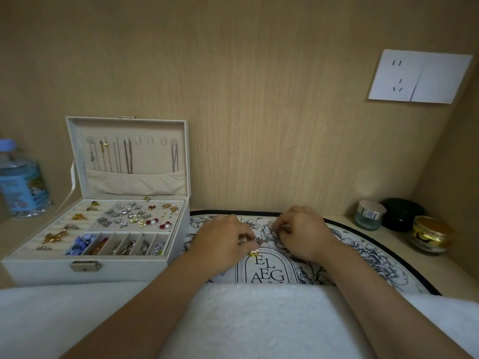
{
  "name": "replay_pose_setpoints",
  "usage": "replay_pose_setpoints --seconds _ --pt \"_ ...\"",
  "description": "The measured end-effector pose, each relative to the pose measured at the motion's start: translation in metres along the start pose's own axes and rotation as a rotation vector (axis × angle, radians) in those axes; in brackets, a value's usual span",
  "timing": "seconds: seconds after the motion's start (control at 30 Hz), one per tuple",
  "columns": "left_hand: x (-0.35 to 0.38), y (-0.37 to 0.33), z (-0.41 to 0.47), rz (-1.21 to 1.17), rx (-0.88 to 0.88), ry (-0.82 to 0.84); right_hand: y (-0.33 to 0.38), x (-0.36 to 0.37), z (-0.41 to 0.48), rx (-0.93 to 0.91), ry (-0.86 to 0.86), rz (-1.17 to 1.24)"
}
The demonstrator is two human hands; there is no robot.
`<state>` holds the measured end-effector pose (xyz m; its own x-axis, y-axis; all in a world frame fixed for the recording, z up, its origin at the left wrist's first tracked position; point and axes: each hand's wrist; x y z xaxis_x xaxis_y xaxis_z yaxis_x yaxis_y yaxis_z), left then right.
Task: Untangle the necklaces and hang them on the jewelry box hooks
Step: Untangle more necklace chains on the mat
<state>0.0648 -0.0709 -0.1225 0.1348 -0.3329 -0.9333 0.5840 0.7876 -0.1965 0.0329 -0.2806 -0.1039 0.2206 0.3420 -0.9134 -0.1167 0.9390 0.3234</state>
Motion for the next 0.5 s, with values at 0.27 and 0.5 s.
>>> replay_pose_setpoints --seconds 0.27,0.5 --pt "0.001 0.002 0.002 -0.246 -0.095 -0.006 0.006 0.010 0.001 -0.115 0.138 0.447" --pt "-0.015 -0.013 0.003 -0.757 -0.315 -0.014 0.017 0.006 -0.001 0.049 0.119 1.000"
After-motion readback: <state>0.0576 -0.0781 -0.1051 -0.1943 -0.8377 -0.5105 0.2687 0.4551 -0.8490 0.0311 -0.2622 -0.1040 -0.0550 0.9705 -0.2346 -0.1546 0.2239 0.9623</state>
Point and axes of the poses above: each hand's wrist, its own z-axis towards the middle knuckle, its own x-axis out of the palm, y = z × x, and after that the axes turned 9 degrees about z, right-handed
